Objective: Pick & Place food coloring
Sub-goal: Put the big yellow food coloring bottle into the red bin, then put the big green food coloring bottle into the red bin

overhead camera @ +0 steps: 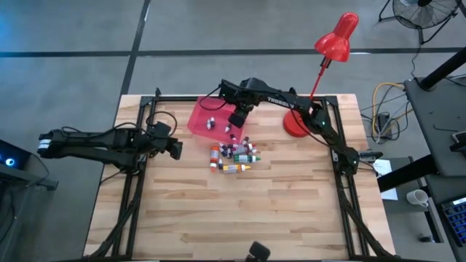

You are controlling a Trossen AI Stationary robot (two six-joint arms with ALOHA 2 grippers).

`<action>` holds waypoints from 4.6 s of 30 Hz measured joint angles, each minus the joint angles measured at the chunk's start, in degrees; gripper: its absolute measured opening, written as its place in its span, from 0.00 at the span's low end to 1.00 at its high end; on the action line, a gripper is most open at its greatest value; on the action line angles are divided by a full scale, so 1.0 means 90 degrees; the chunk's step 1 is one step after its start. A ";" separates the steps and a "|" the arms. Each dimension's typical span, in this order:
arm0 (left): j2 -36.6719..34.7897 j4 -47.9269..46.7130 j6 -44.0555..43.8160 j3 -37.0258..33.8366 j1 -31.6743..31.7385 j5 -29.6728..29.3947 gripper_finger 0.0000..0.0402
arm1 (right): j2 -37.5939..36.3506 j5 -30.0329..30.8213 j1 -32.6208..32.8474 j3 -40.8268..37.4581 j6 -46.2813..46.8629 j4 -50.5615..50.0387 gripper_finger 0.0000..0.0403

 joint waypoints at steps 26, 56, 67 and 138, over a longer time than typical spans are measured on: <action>0.0007 -0.0002 0.0007 0.0002 0.0000 0.0000 0.33 | -0.0030 -0.0588 -0.0208 -0.0081 -0.0470 0.0346 0.49; 0.0017 0.0768 0.0043 0.0000 0.0002 -0.0622 0.33 | -0.4800 -0.0156 0.1086 -0.4834 0.0566 0.2970 0.47; 0.0149 0.0941 -0.1064 -0.0005 -0.0006 0.0101 0.33 | -0.6861 0.0076 0.1507 -0.7342 0.2506 0.3108 0.45; 0.0721 0.0946 -0.0607 -0.0007 -0.0061 0.0617 0.33 | -0.3580 -0.1567 0.2162 -0.8500 -0.1352 0.6542 0.26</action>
